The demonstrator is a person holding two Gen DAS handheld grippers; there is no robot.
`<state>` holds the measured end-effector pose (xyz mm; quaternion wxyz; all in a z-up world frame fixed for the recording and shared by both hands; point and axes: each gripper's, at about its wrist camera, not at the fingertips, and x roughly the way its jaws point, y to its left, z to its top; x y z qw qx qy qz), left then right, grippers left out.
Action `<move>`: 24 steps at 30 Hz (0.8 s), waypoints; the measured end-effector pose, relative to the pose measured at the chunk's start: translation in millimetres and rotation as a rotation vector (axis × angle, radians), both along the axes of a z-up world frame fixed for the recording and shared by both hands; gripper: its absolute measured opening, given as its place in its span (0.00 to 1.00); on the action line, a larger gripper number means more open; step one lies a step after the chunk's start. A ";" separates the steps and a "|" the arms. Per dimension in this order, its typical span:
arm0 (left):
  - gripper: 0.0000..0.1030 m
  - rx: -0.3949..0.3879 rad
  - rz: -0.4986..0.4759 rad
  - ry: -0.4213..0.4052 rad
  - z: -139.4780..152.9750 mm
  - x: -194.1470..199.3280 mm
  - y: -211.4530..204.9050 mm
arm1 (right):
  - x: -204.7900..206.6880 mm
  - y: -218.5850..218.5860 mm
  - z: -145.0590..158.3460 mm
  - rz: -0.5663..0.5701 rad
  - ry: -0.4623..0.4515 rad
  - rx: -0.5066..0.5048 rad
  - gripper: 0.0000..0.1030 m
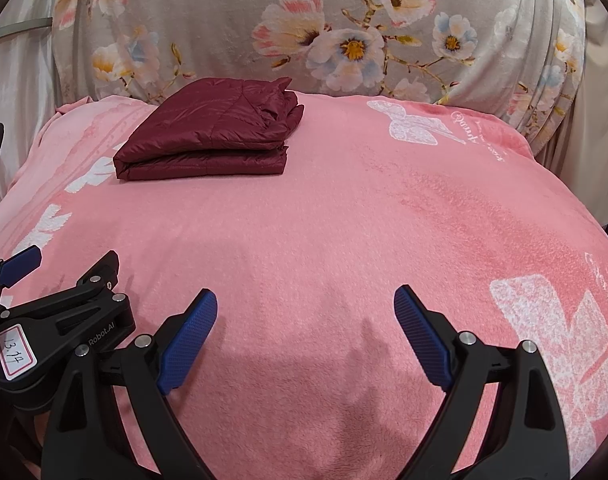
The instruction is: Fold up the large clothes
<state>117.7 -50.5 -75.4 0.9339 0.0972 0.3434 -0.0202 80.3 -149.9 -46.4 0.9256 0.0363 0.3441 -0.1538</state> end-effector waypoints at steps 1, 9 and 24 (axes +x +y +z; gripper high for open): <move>0.83 -0.001 0.000 -0.001 0.1 0.0 0.1 | 0.0 0.0 0.0 0.000 0.000 0.000 0.85; 0.82 -0.004 0.001 -0.001 0.6 -0.3 -0.7 | 0.1 1.2 0.3 -0.001 0.000 -0.001 0.85; 0.81 -0.007 0.001 -0.006 3.1 -1.2 -1.6 | -0.1 3.2 0.3 -0.003 -0.002 -0.003 0.85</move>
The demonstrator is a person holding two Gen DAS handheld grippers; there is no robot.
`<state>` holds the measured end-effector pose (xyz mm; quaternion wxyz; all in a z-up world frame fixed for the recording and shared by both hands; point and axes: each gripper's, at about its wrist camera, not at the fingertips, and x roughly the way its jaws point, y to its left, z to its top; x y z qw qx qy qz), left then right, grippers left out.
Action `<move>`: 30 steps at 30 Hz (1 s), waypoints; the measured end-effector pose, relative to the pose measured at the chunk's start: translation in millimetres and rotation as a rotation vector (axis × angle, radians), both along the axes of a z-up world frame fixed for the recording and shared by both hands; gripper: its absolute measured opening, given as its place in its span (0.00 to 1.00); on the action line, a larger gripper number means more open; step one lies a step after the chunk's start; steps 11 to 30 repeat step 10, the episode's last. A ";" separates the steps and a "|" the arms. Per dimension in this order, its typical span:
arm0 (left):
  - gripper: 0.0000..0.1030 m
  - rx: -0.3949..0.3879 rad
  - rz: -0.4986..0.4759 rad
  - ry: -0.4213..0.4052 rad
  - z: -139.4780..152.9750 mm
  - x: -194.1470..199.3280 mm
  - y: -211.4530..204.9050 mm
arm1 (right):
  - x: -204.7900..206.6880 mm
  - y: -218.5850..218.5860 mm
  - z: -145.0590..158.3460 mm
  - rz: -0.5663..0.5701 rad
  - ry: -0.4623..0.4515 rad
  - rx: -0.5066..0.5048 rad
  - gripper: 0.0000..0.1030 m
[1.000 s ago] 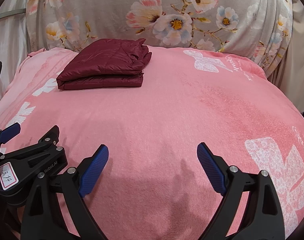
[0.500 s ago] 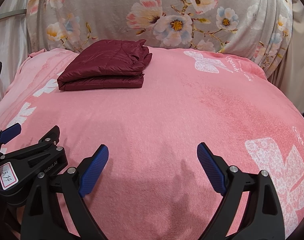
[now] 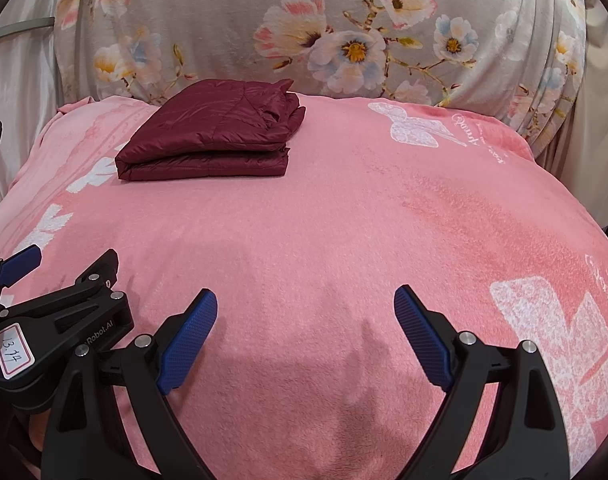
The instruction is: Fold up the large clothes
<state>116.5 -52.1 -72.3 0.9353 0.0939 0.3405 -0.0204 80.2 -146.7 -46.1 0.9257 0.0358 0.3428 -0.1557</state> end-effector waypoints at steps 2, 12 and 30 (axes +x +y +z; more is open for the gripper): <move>0.81 0.000 0.000 0.000 -0.3 -0.2 0.5 | 0.2 0.1 -0.3 0.000 0.001 0.000 0.85; 0.75 0.004 0.006 -0.009 4.3 -1.1 -3.9 | -0.1 1.1 -0.6 -0.002 0.001 -0.001 0.85; 0.75 0.004 0.006 -0.009 4.3 -1.1 -3.9 | -0.1 1.1 -0.6 -0.002 0.001 -0.001 0.85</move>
